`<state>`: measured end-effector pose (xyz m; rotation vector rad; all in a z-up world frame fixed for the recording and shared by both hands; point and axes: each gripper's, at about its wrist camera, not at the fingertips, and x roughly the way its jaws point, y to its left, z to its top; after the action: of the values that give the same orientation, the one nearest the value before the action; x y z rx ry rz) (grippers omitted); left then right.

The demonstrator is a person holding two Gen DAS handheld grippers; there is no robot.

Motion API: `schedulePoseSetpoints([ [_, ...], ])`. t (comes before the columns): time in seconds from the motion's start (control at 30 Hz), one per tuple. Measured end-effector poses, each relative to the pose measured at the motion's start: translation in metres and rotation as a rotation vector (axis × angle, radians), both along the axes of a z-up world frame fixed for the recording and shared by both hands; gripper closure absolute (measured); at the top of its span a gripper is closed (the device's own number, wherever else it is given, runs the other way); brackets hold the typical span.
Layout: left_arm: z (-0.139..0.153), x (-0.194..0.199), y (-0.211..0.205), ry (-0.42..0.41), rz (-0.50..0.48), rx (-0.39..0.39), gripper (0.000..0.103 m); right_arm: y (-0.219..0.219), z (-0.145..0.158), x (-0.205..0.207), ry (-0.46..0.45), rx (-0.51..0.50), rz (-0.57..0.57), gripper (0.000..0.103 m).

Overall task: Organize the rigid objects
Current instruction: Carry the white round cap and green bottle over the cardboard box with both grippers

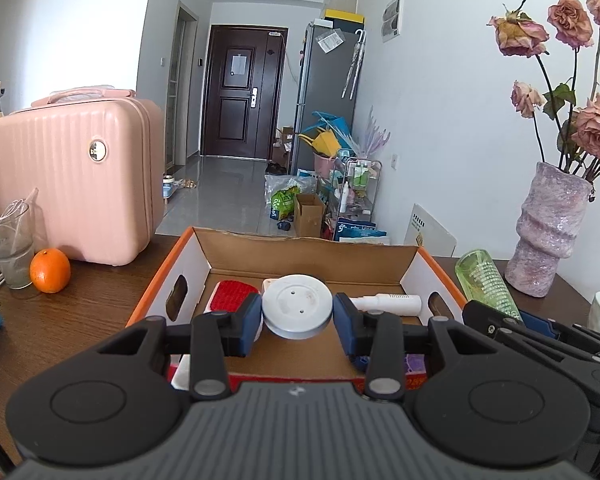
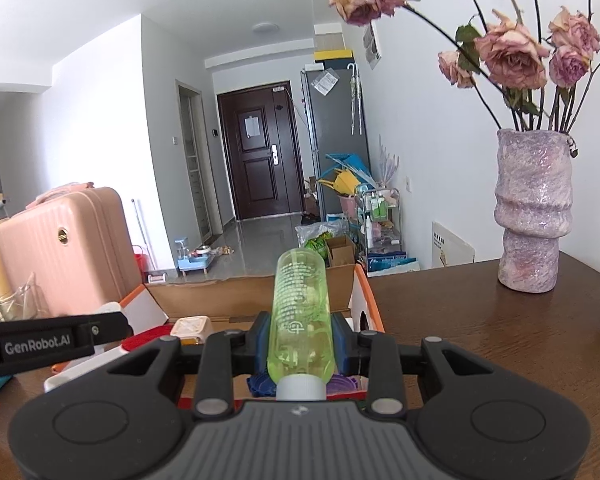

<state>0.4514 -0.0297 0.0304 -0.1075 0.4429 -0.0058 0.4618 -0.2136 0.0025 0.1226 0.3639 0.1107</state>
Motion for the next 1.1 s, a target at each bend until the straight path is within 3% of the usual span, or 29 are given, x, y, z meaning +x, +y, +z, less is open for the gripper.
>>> schedulePoseSetpoints([
  [0.67, -0.013, 0.058, -0.002, 0.018, 0.010, 0.039, 0.063, 0.008, -0.006, 0.069, 0.064, -0.039, 0.034, 0.073],
  [1.1, -0.021, 0.076, 0.000, 0.044, 0.019, 0.057, 0.063, 0.020, -0.010, 0.091, 0.097, -0.100, 0.055, 0.073],
])
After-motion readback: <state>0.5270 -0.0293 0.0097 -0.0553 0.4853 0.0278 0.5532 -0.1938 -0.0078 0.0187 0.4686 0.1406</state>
